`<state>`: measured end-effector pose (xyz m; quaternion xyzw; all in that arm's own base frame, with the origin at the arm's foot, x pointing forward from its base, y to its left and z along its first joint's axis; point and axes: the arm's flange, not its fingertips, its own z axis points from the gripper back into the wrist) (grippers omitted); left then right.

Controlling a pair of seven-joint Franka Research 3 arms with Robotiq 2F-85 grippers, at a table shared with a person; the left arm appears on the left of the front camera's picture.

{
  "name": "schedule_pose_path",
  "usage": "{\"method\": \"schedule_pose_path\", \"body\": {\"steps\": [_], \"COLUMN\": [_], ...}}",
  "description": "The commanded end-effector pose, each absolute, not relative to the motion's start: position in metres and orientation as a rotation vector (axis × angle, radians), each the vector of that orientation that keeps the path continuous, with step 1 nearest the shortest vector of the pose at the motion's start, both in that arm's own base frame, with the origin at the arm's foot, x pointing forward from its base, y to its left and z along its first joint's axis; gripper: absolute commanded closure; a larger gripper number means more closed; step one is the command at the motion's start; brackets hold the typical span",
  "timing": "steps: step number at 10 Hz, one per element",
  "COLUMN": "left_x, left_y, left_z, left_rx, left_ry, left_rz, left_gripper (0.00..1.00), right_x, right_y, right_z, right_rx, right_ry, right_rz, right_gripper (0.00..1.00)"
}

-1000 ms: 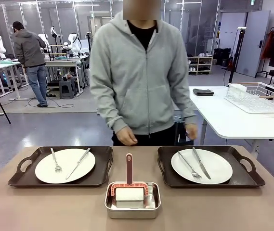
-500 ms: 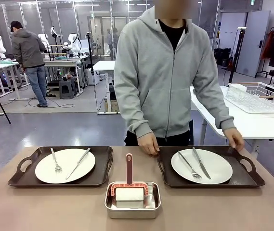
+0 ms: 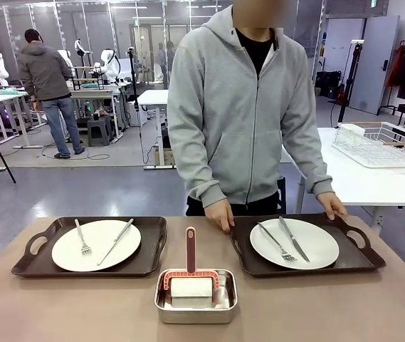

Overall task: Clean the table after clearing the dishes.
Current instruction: When the left (or right) Handle tray is removed, use the left hand (or right hand) to clean the left (or right) side of the table with the Lint Roller.

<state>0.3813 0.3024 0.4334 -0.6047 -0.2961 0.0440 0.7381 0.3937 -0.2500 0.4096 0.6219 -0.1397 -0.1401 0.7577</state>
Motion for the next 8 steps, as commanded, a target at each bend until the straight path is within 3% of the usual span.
{"method": "schedule_pose_path", "body": {"steps": [1, 8], "left_x": [0.3774, 0.3774], "left_y": [0.3041, 0.3041], "left_z": [0.435, 0.435], "left_rx": [-1.337, -1.337], "left_ry": [-0.653, -0.653], "left_rz": [0.091, 0.091], "left_gripper": [0.0, 0.0], "right_x": [0.3917, 0.3917], "right_y": [-0.2505, -0.2505], "right_z": [0.4114, 0.4114], "right_rx": [1.363, 1.363], "right_ry": [-0.304, -0.304], "right_rz": [-0.301, -0.301], "right_gripper": [0.0, 0.0]}}
